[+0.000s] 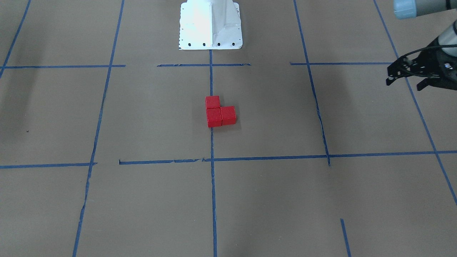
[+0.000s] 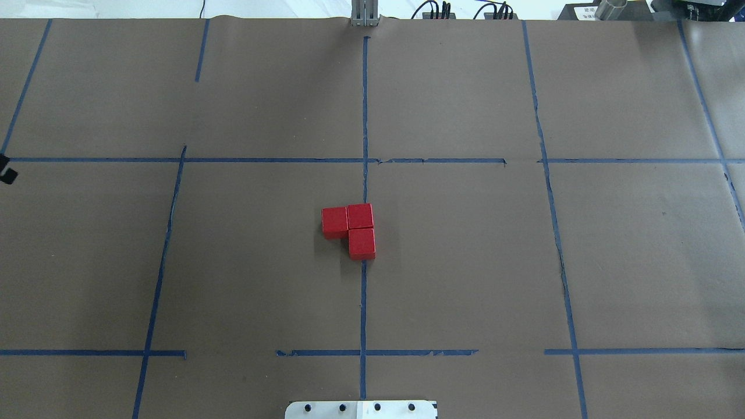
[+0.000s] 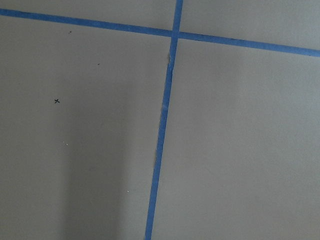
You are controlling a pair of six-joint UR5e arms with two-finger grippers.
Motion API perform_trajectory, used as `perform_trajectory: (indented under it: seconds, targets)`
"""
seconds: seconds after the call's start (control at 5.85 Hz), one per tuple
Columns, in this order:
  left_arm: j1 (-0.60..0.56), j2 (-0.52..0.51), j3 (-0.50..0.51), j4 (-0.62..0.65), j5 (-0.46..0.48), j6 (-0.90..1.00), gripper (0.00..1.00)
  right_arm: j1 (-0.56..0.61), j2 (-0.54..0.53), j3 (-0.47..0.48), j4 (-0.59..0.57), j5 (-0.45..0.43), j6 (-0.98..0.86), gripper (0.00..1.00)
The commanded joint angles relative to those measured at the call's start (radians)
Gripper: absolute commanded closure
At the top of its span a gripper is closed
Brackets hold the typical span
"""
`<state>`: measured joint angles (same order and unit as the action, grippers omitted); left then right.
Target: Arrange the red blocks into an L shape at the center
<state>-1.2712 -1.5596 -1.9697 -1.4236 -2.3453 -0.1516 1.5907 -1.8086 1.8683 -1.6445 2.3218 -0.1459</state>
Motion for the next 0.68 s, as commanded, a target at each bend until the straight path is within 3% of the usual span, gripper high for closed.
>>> perform_trajectory:
  seconds: [0.0,0.51]
  targets:
    - [-0.118,0.113,0.034,-0.003,-0.023,0.124,0.00,0.000,0.000,0.002,0.000,0.001,0.000,0.00]
    - [-0.122,0.137,0.083,-0.011,-0.022,0.125,0.00,0.000,-0.002,0.002,0.000,0.001,0.000,0.00]
